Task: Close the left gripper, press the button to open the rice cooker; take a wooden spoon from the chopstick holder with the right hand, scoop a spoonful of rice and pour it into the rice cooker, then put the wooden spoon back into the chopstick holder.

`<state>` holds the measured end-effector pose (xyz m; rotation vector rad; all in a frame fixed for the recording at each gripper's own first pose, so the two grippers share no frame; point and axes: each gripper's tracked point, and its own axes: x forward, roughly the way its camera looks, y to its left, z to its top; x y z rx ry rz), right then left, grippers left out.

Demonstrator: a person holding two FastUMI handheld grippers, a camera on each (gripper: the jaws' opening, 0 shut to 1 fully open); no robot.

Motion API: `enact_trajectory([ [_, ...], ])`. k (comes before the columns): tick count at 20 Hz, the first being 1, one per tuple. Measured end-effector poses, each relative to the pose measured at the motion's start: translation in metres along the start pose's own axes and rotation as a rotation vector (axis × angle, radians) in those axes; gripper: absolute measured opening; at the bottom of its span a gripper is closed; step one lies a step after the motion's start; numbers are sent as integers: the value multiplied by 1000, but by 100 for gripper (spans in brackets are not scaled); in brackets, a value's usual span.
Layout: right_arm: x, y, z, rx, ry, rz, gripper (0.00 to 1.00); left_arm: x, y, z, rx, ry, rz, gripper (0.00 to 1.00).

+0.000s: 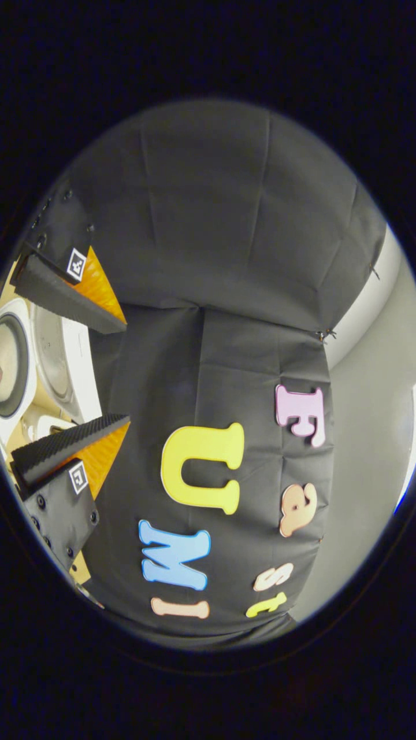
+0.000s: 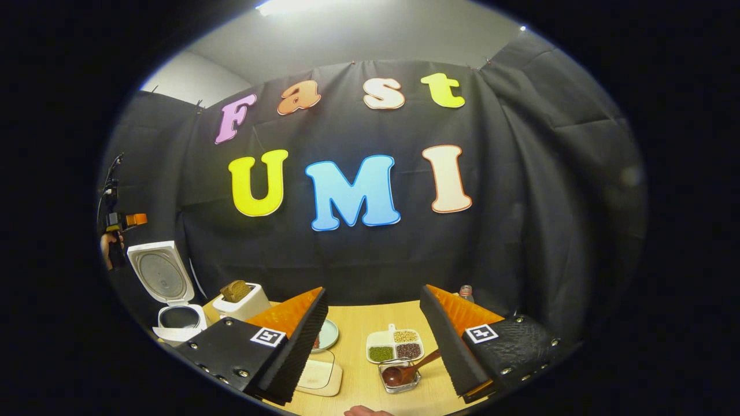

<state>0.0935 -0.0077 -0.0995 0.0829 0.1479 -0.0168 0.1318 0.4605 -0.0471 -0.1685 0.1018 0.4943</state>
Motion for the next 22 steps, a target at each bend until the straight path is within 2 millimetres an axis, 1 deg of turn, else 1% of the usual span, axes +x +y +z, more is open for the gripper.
enact_trajectory([
  [1, -1, -3, -1, 0, 4, -17, 97, 8, 4, -5, -13, 8, 4, 96],
  [4, -4, -13, -6, 2, 21, -62, 97, 34, 20, -16, 5, 9, 38, 98],
  [6, -6, -14, -6, 11, 22, -72, 97, 48, 29, -24, 22, 27, 55, 97],
  [8, -7, -16, -6, 8, 18, -81, 97, 63, 38, -37, 20, 57, 72, 96],
  [10, -5, -14, -5, 7, 20, -83, 97, 76, 49, -56, 11, 114, 102, 98],
  [11, -4, -13, -4, 5, 22, -87, 97, 74, 55, -63, 40, 130, 137, 99],
  [12, -3, -12, -2, 5, 18, -85, 97, 75, 53, -64, 67, 138, 146, 99],
  [13, -1, -8, -1, 6, 14, -78, 97, 76, 50, -71, 92, 145, 140, 92],
  [14, 0, -4, -1, 6, 12, -69, 97, 77, 46, -71, 88, 125, 134, 92],
  [15, 2, 0, -2, 5, 15, -57, 97, 72, 43, -71, 86, 133, 132, 98],
  [16, 4, 5, -3, 5, 20, -42, 97, 68, 44, -70, 82, 128, 131, 96],
  [18, 8, 15, -2, 4, 21, -11, 98, 53, 39, -72, 79, 123, 129, 98],
  [22, 9, 30, 5, 8, 10, 47, 98, 18, 19, -82, 68, 94, 129, 98],
])
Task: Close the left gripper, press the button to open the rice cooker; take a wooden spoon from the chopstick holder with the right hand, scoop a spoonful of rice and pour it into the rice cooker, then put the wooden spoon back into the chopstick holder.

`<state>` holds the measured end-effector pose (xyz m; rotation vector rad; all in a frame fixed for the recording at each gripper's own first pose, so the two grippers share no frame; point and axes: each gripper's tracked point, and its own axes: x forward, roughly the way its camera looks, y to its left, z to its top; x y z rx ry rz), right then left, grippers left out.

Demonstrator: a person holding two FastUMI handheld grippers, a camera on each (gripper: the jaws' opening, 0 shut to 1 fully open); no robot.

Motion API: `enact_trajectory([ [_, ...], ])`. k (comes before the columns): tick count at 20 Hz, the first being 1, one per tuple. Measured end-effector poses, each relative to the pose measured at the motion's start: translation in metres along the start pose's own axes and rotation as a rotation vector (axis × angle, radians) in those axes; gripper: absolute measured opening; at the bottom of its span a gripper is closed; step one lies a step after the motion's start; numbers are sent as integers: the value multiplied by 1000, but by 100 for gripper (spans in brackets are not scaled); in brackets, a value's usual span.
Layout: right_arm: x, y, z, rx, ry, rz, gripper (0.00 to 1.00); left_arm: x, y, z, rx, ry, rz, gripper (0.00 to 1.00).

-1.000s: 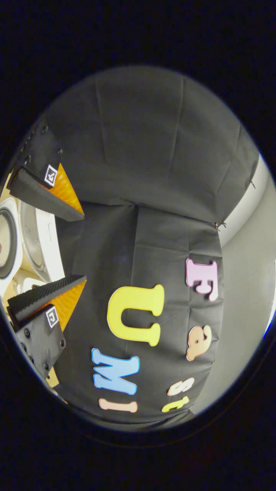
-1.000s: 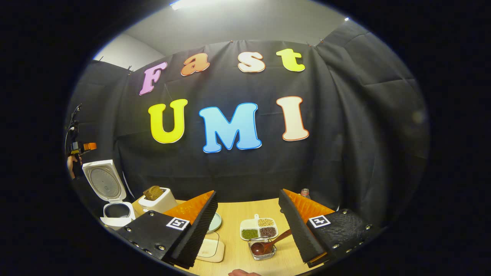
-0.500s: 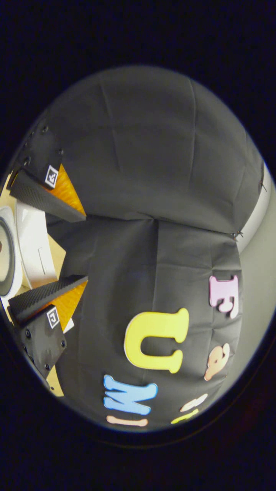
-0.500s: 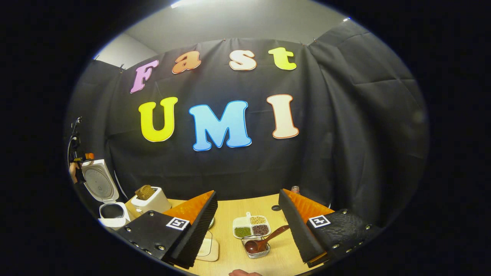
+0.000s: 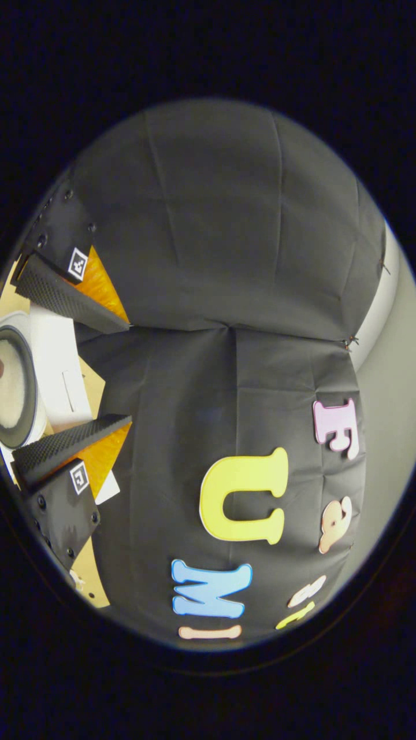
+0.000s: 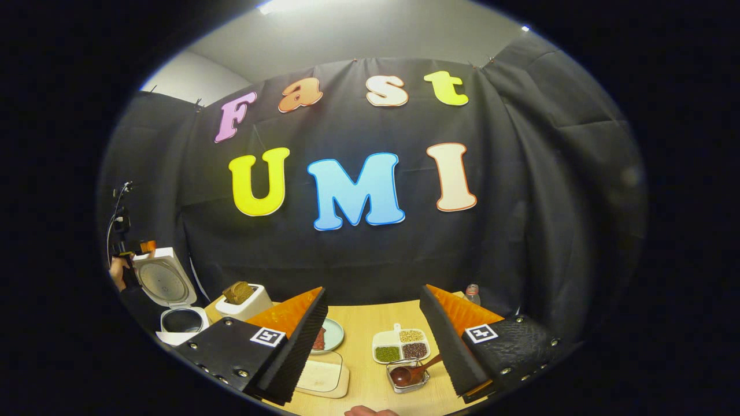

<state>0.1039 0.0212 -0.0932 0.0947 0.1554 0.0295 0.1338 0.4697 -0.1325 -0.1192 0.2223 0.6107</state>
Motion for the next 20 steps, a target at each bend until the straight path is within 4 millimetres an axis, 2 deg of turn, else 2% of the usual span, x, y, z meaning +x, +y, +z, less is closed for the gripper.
enact_trajectory([
  [3, -5, 7, 0, -3, 9, 46, 97, -30, -12, -17, -5, -13, 4, 97],
  [9, -18, 6, 4, -21, 33, 104, 98, -84, -33, -68, 0, -30, 18, 94],
  [12, -22, 5, 5, -15, 37, 119, 97, -100, -44, -96, 27, -1, 20, 92],
  [14, -25, 5, -1, -13, 53, 126, 97, -111, -46, -113, 6, 21, 19, 95],
  [15, -27, 6, -1, -12, 61, 129, 97, -114, -47, -122, 2, 30, 22, 92],
  [16, -27, 6, -2, -10, 66, 129, 97, -117, -49, -131, 6, 42, 26, 99],
  [19, -30, 8, -1, -8, 75, 134, 97, -123, -53, -151, -10, 77, 35, 92],
  [20, -31, 9, 0, -9, 76, 135, 97, -124, -54, -162, -14, 94, 36, 99],
])
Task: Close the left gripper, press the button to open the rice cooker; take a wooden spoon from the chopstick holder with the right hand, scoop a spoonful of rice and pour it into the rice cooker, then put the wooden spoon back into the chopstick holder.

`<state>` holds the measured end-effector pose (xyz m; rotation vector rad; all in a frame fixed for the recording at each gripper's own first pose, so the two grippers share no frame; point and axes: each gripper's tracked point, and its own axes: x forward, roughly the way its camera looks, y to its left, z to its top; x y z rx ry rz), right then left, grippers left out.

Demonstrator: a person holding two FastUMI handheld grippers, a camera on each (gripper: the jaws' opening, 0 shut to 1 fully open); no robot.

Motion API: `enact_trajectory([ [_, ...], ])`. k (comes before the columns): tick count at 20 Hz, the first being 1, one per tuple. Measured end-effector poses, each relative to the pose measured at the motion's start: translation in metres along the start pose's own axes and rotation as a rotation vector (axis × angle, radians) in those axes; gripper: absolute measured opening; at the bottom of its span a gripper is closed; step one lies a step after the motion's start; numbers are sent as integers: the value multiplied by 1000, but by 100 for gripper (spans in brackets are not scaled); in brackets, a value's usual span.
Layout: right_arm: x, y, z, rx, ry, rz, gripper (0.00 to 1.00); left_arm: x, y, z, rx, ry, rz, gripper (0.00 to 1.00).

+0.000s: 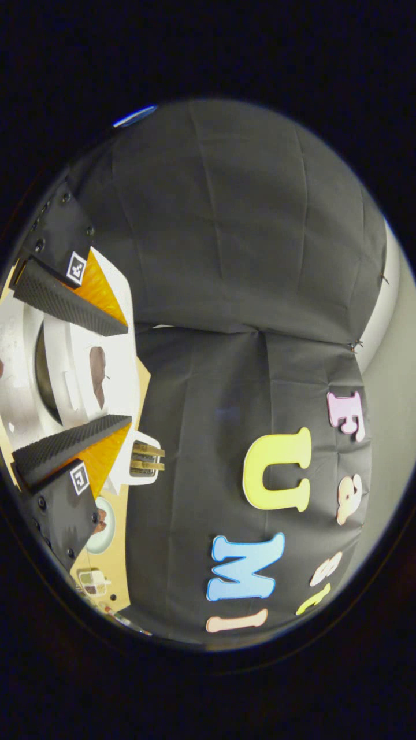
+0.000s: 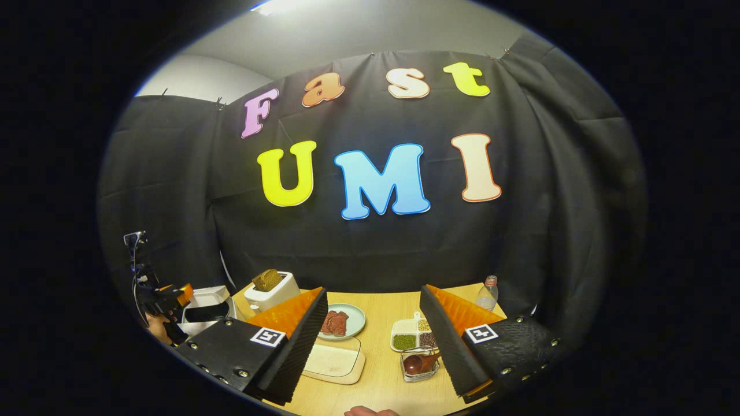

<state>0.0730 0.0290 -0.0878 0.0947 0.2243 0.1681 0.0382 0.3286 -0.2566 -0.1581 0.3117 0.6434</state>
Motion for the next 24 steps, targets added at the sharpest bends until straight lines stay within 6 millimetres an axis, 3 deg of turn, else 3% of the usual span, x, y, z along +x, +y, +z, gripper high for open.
enact_trajectory([
  [5, -5, 6, 4, -13, -2, 13, 97, -2, -5, -44, 12, 91, 3, 92],
  [7, -7, 10, 5, -23, -2, 19, 97, -3, -5, -54, 33, 104, -3, 99],
  [12, -14, 9, -3, -33, 21, 22, 97, -3, -5, -68, 32, 134, -19, 92],
  [13, -16, 9, -5, -31, 24, 22, 97, -2, -5, -79, 20, 176, -23, 96],
  [15, -17, 10, -8, -26, 28, 24, 97, -3, -8, -79, 48, 176, -40, 92],
  [16, -19, 10, -8, -21, 26, 25, 97, -4, -9, -72, 52, 160, -49, 100],
  [18, -21, 10, -8, -16, 22, 28, 97, -4, -6, -66, 19, 149, -66, 95],
  [19, -21, 9, -7, -17, 20, 30, 97, -4, -1, -61, -4, 141, -48, 99],
  [21, -22, 7, -6, -18, 13, 26, 97, -14, 1, -54, -43, 157, -39, 94],
  [22, -20, 4, -4, -19, 6, 20, 97, -18, -2, -43, -45, 138, -46, 98],
  [24, -20, 2, 1, -23, -8, 15, 97, -34, -15, -8, -25, 76, -83, 96],
])
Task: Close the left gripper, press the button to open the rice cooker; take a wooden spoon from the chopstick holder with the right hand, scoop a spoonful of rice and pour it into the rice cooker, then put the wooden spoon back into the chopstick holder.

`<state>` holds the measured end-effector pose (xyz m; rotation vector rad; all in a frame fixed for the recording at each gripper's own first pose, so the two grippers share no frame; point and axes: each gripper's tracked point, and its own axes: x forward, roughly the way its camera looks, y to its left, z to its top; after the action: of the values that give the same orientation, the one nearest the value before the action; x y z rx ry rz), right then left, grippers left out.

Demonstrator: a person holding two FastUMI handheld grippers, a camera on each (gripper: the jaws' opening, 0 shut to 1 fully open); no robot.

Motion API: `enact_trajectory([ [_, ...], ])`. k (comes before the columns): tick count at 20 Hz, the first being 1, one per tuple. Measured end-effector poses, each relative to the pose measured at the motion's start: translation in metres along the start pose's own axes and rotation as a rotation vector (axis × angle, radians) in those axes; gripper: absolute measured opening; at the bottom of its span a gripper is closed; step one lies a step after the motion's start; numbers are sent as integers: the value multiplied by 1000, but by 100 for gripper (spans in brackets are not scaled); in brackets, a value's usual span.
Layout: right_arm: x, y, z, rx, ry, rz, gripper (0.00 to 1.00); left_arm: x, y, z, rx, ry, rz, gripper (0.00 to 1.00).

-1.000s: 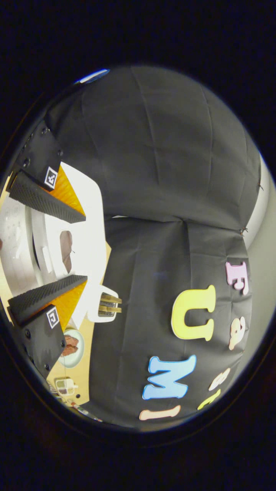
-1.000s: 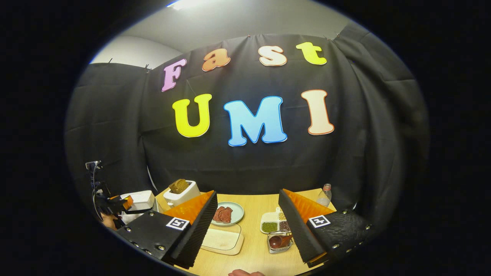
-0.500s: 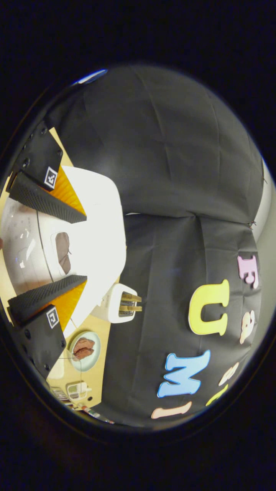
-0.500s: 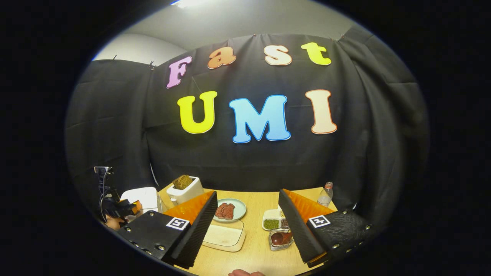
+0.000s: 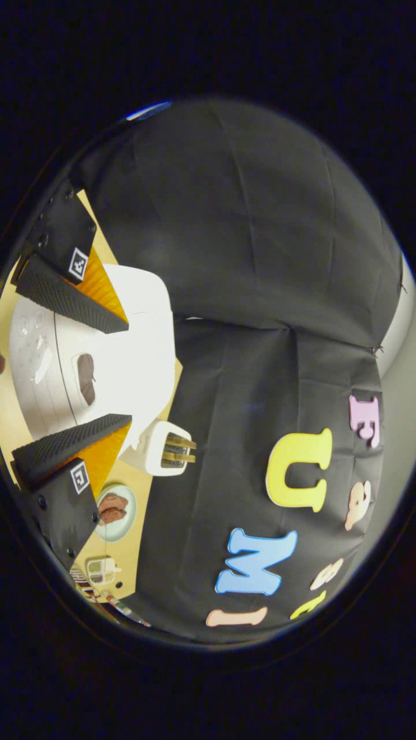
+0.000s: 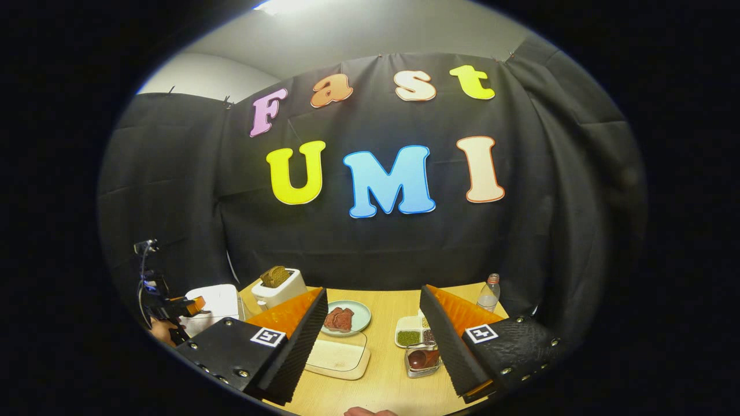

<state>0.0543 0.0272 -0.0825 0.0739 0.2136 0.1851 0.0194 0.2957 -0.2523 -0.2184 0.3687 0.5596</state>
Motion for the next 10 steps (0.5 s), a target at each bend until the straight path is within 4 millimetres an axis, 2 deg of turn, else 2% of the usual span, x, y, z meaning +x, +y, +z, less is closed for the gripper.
enact_trajectory([
  [3, 0, -6, 11, -1, -34, -12, 97, -35, -39, 58, 35, -80, -83, 96],
  [7, -2, -17, 25, 21, -52, -61, 97, -106, -122, 139, 68, -233, -223, 97],
  [10, -10, -17, 43, 14, -70, -76, 97, -168, -183, 166, 57, -266, -340, 97],
])
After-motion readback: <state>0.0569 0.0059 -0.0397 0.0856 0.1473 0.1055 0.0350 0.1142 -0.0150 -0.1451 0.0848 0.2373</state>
